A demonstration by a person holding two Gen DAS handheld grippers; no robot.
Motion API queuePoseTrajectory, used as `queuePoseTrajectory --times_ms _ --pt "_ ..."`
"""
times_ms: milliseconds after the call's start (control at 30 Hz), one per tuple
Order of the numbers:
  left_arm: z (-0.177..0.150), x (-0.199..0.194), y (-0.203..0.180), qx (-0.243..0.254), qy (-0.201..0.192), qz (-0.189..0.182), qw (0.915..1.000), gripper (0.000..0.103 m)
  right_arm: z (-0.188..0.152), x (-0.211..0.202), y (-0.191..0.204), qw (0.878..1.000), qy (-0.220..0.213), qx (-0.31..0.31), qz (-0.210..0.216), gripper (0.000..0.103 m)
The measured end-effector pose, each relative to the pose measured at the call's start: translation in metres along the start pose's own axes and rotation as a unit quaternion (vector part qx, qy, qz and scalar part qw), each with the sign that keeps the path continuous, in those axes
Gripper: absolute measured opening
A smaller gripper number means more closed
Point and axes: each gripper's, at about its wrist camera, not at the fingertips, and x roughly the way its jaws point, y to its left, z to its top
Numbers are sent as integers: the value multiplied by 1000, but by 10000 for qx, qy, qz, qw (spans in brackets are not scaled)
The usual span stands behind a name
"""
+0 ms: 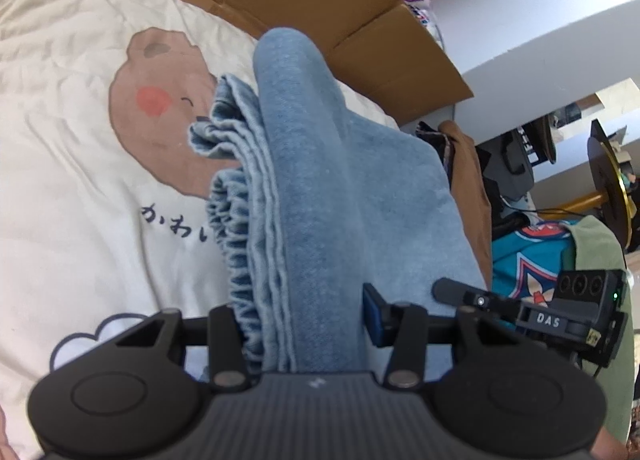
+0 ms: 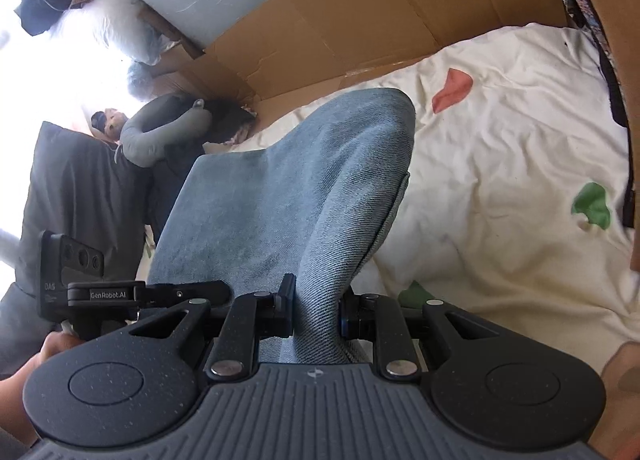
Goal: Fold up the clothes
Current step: 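Lift the folded jeans with both grippers and carry them toward the brown garment stack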
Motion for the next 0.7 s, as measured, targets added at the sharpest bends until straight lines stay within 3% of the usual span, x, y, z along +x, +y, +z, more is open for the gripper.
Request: queuePoseTrajectory --times_ms 233,467,700 --pt "-1 9 -18 116 -55 -200 9997 47 4 -23 -9 9995 -316 27 -69 20" --pt "18 23 -41 561 118 -175 9982 47 10 -39 -18 9981 -574 158 -153 20" --pt "41 36 -86 1108 227 -183 9934 47 16 -66 -31 9924 -1180 290 -213 20"
